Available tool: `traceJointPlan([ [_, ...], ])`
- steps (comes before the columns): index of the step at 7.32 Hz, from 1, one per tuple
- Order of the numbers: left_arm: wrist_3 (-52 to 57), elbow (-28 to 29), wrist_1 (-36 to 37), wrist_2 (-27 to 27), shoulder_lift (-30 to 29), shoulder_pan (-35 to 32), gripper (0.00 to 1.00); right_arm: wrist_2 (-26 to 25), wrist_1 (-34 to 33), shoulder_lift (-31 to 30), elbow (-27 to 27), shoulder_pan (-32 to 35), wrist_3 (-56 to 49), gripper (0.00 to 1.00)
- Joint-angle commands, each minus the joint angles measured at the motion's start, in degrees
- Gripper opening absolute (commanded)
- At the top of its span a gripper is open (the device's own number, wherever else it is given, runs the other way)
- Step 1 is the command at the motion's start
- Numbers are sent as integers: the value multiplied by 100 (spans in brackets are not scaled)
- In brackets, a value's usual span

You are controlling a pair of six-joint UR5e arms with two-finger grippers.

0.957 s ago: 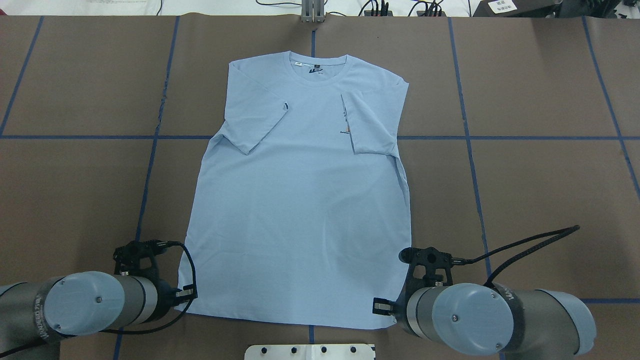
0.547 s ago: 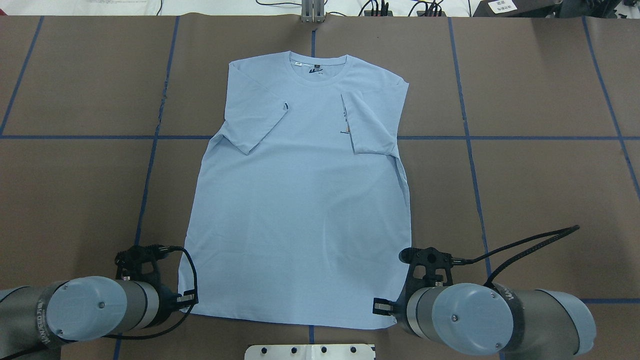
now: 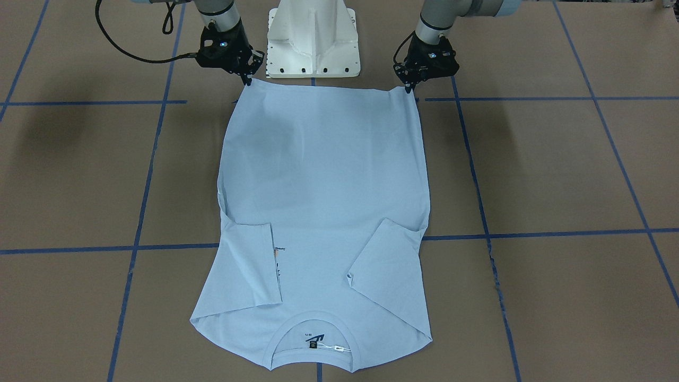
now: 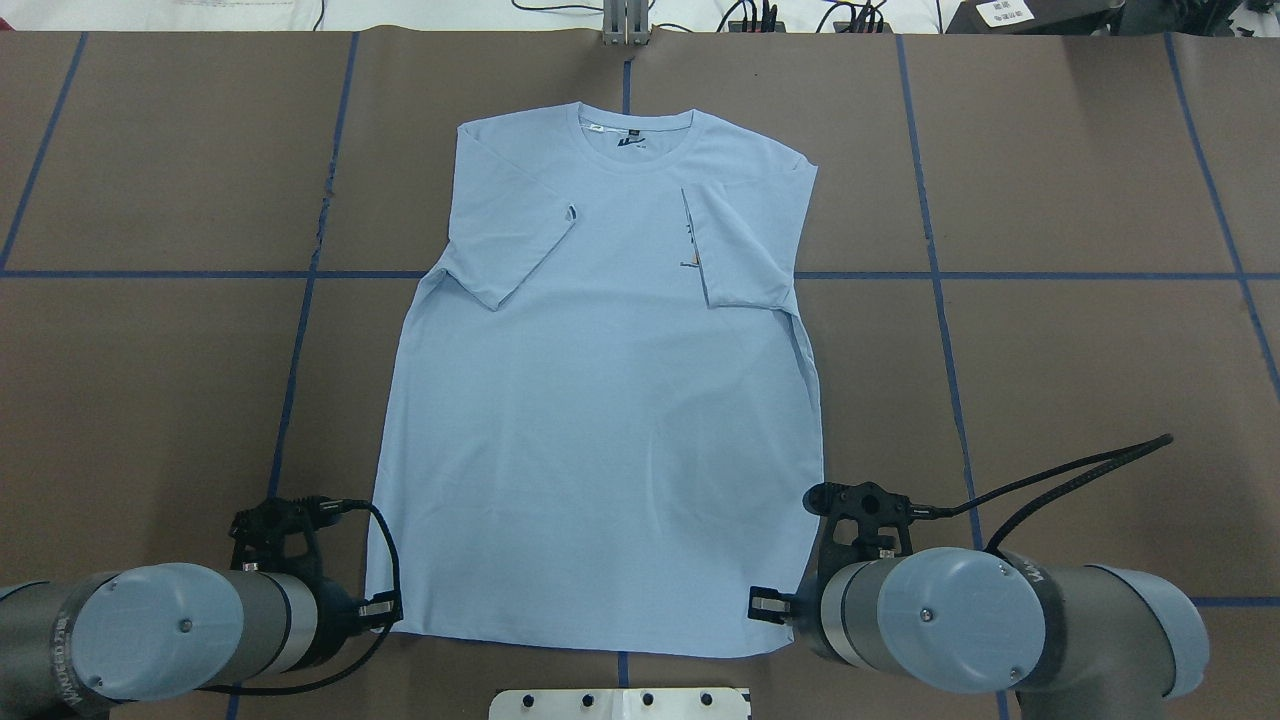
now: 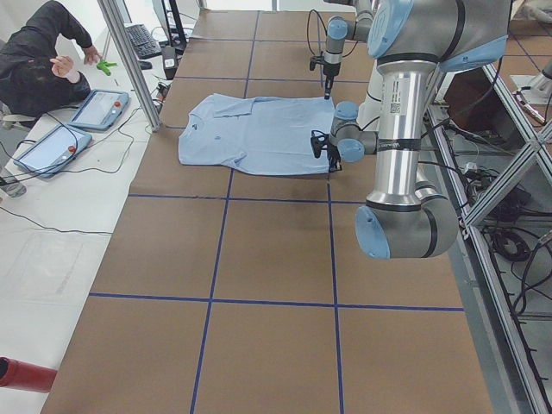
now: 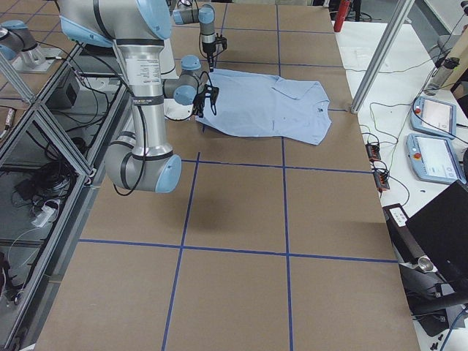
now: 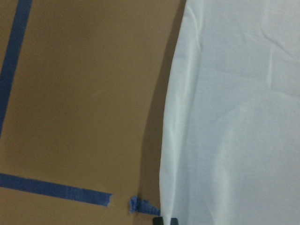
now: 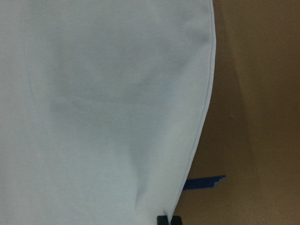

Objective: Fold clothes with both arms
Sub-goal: 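Grasp both hem corners nearest the robot with both grippers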

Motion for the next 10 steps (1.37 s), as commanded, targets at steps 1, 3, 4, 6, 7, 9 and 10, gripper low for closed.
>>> traceJointPlan([
  [1,-1,-674,498,1,-6,334,0,293,-9,-61,313,155,-24,0],
  [3,34,-967,746,-7,-15,608,0,661,-9,-542,873,173,-77,0],
  [4,226,-1116,860,-51,11,609,0,907,-26,-823,1181,242,-77,0],
  [6,649,-1485,1378,-69,11,653,0,1400,-26,-1290,1569,471,-270,0],
  [7,693,-1669,1545,-95,3,879,0,1497,-26,-1344,1623,463,-270,0],
  [9,659,-2056,1590,-157,-6,1398,0,2111,-26,-1388,1676,480,-279,0],
  [10,623,-2084,1591,-148,-32,1426,0,2192,-26,-1380,1668,489,-288,0],
])
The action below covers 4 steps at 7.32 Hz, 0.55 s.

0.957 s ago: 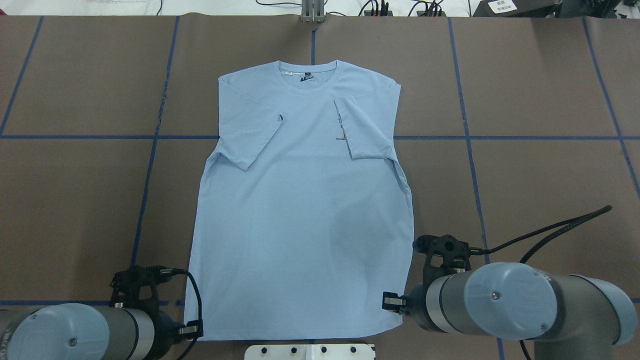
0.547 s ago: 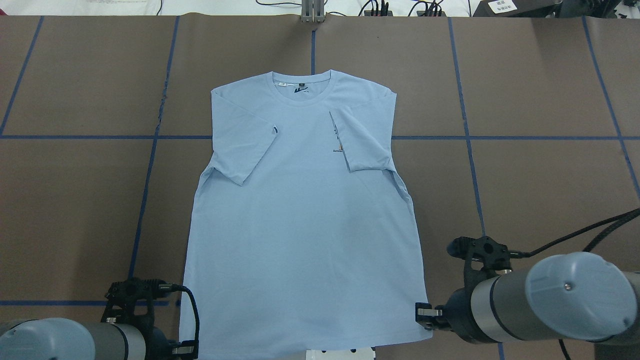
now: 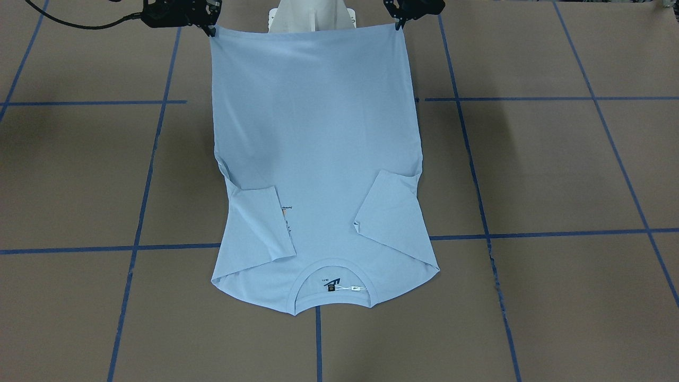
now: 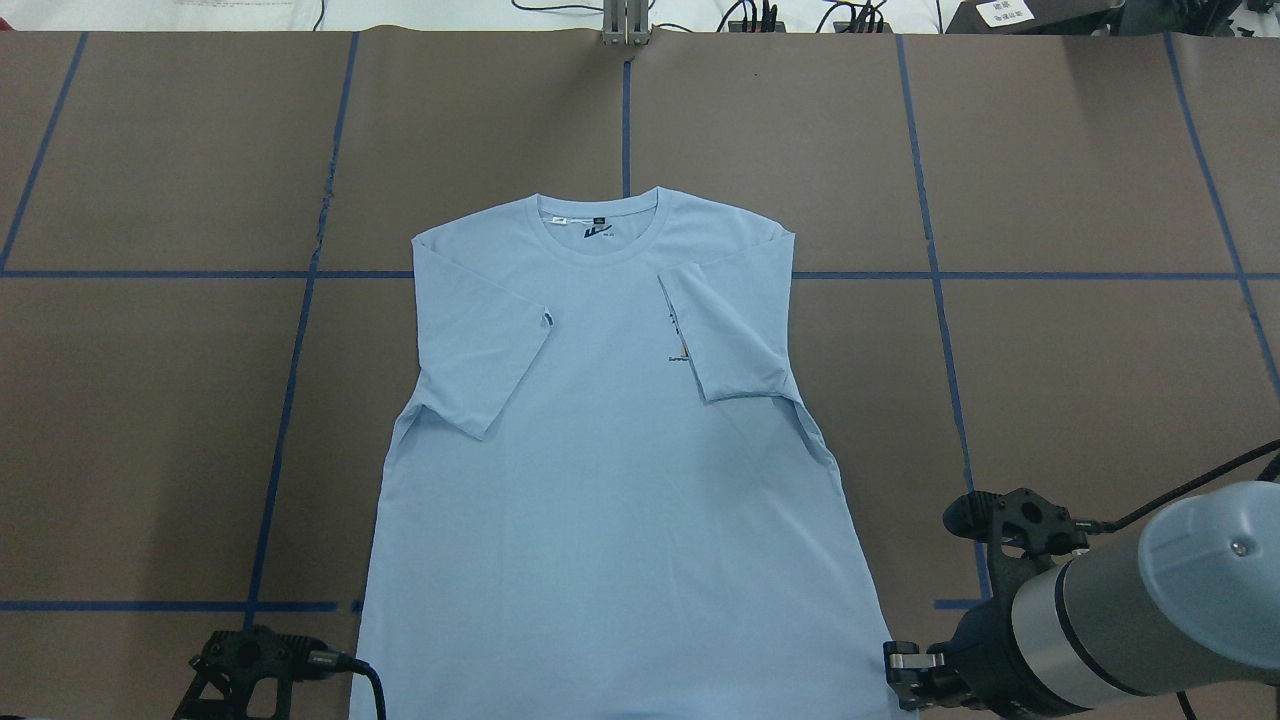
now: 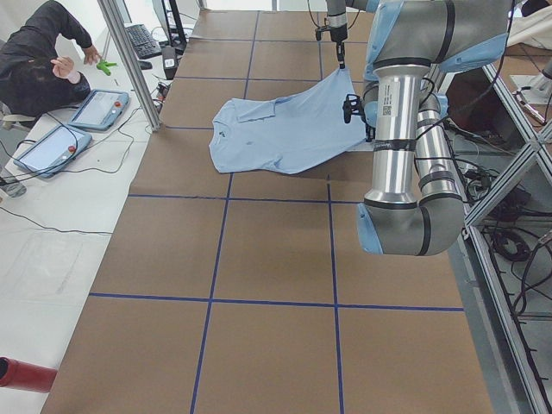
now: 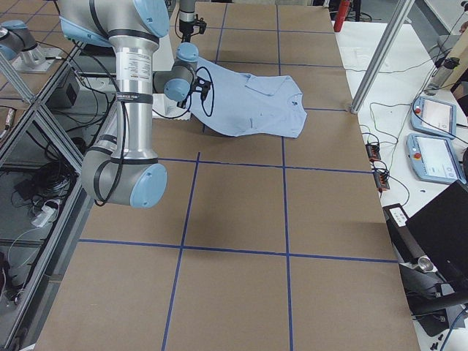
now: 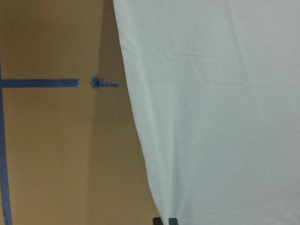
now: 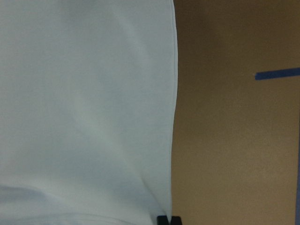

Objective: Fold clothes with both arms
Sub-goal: 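Grasp both hem corners nearest the robot with both grippers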

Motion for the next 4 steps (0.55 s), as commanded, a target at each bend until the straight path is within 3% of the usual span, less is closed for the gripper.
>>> traceJointPlan([
  [1,-33,-74,27,-18,-29,70,0,207,0,11,-39,196,-168,0],
  [4,571,31,27,-176,-38,-816,0,224,0,659,-574,960,-696,0],
])
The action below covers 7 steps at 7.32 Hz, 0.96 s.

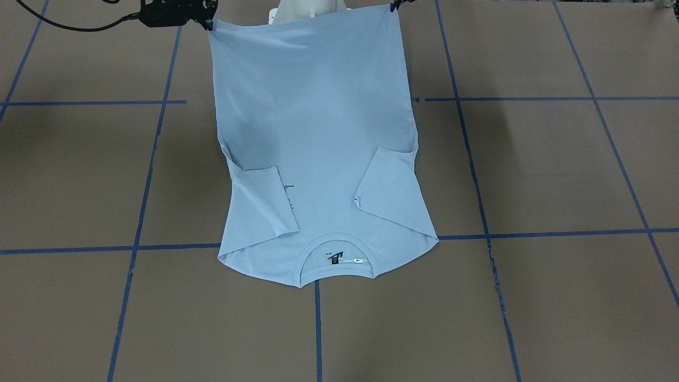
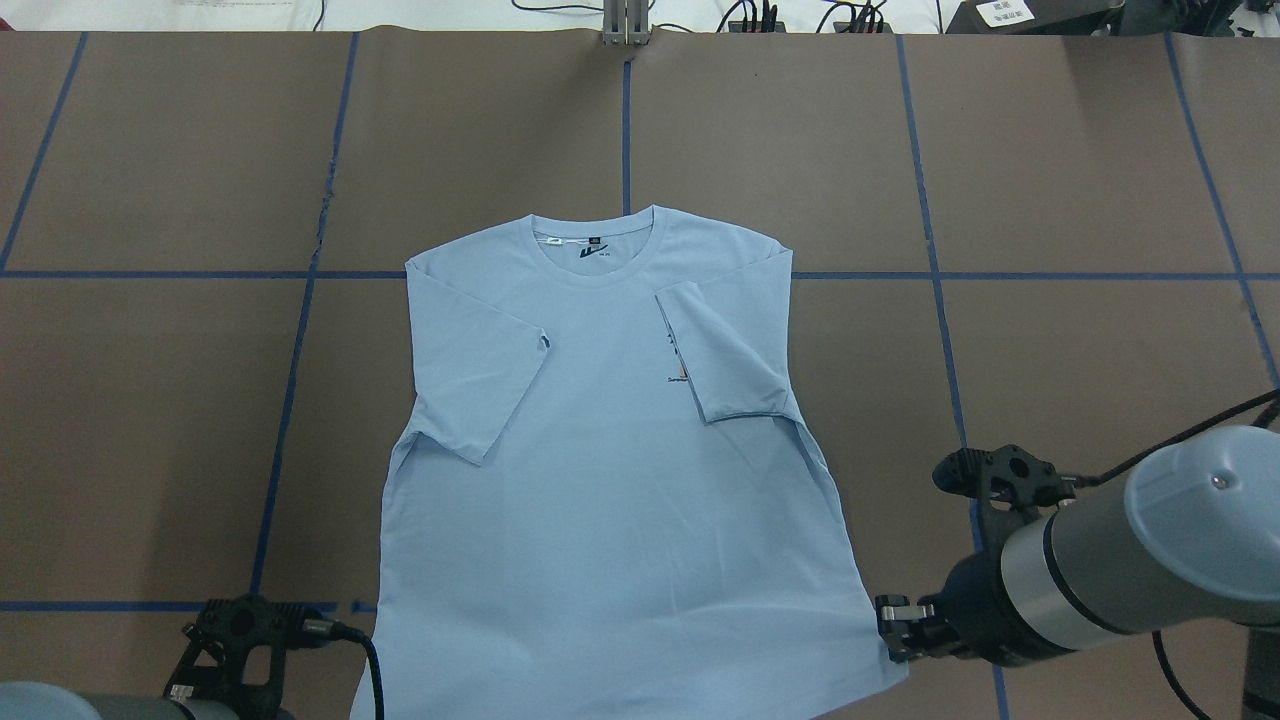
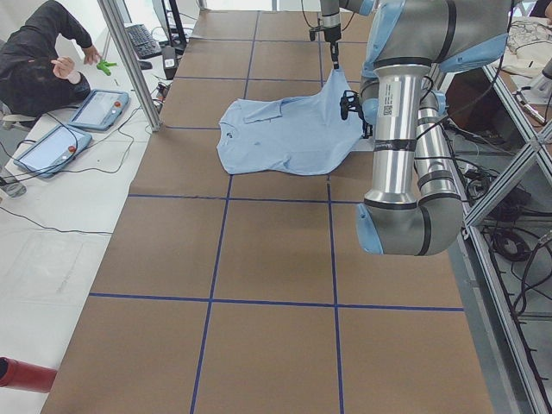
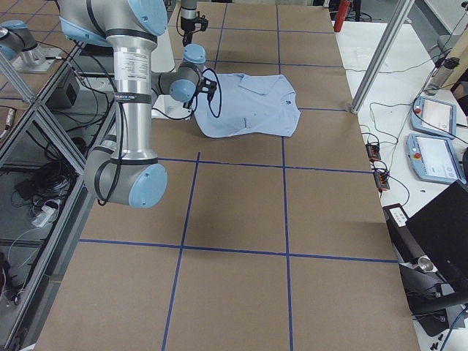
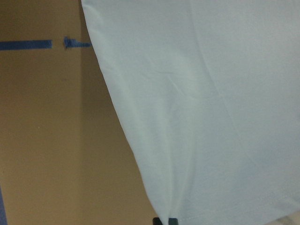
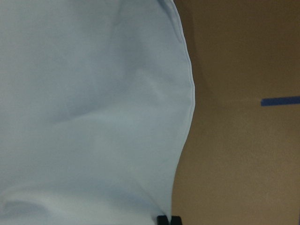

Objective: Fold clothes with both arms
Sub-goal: 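Lift the hem with both grippers and fold it toward the collar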

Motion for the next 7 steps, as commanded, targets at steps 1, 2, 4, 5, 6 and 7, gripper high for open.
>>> traceJointPlan([
  [1,508,47,1,-235,-13,-771,0,17,0,462,-350,664,-230,0],
  [2,833,100,27,-480,-22,-1279,0,17,17,751,-708,1111,-553,0],
  [4,1273,983,53,-570,-616,-2175,0,-9,26,1208,-1315,1816,-1248,0],
  [5,1597,1519,123,-579,-1029,-2694,0,-9,26,1663,-1823,2001,-1268,0],
  [6,1853,2011,141,-579,-1442,-3282,0,-18,26,2233,-2437,2160,-1268,0],
  [7,2290,2295,159,-814,-1568,-3662,0,-9,26,2387,-2670,2301,-1251,0],
])
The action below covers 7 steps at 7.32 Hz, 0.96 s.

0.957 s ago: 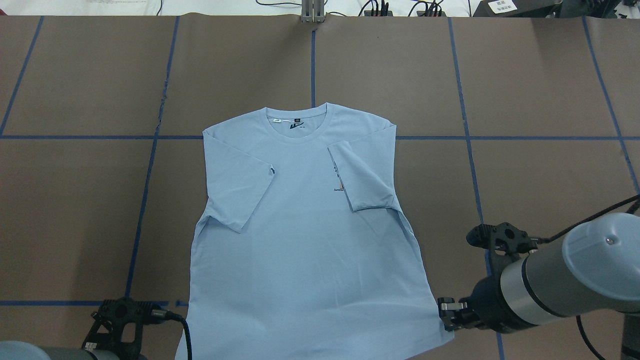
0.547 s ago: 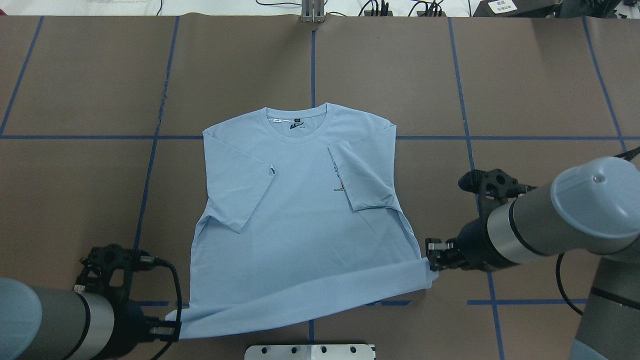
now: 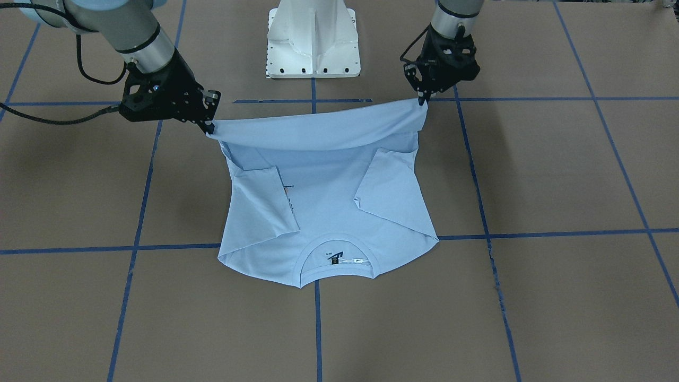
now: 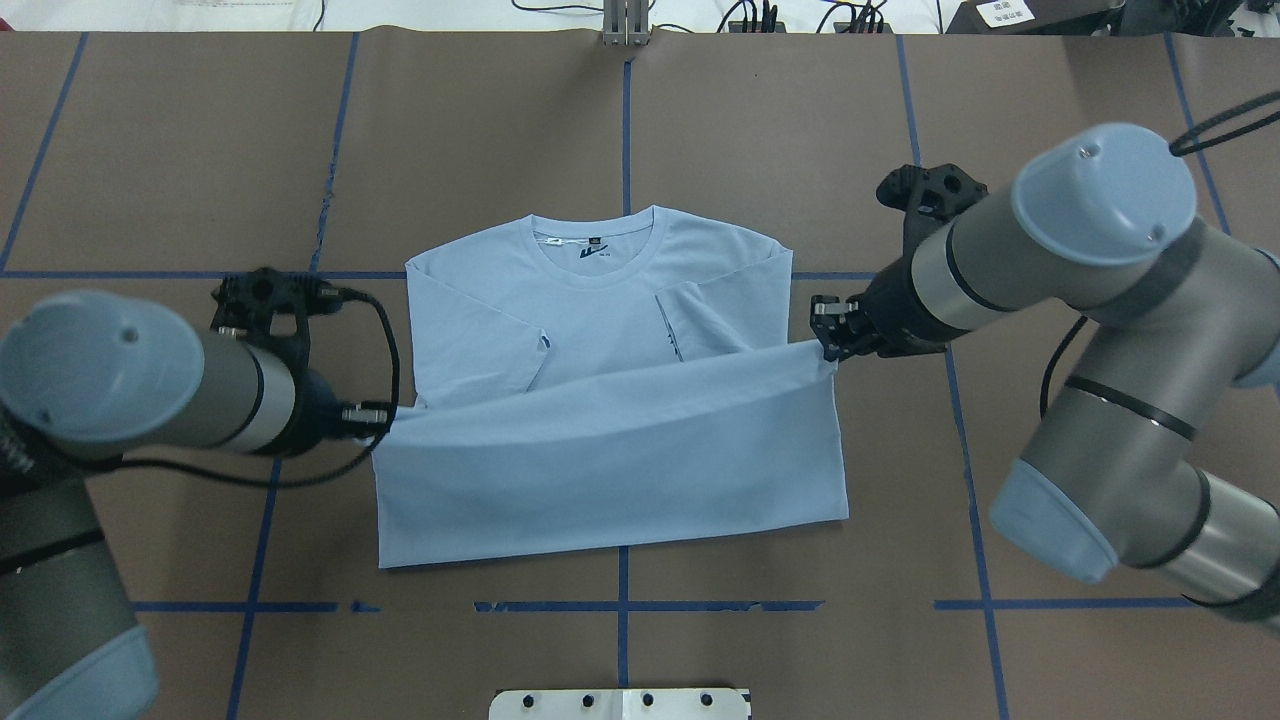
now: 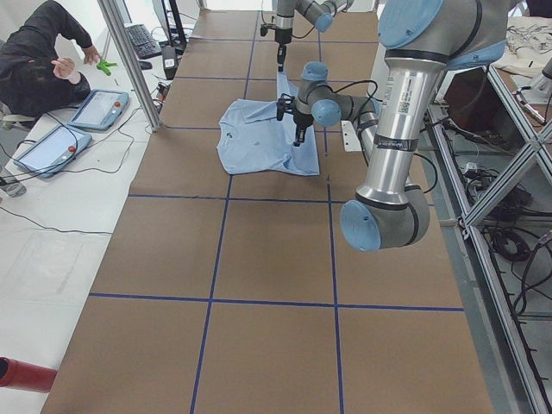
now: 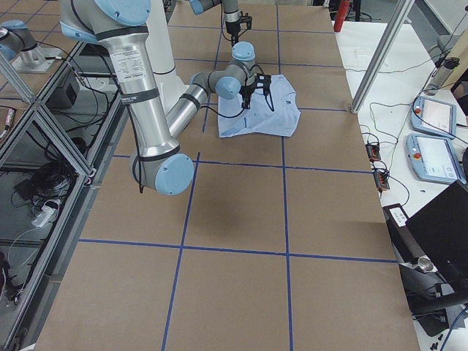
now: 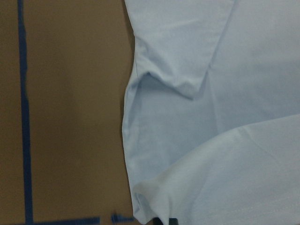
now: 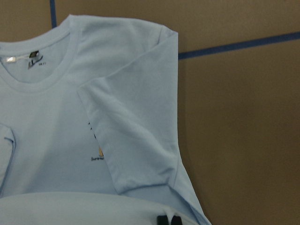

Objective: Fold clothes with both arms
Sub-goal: 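Lift the hem with both grippers and fold it toward the collar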

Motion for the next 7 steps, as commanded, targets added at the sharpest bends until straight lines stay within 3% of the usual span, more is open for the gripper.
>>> traceJointPlan([
  [1,731,613,11,-314,-332,-831,0,3,26,425,-590,334,-14,0],
  [3,830,1261,-33,-307,-707,-921,0,3,44,985,-1369,563,-136,0],
  [7,839,2702,-1137,-290,-1095,-1149,0,-15,1369,1689,-3320,713,-119,0],
])
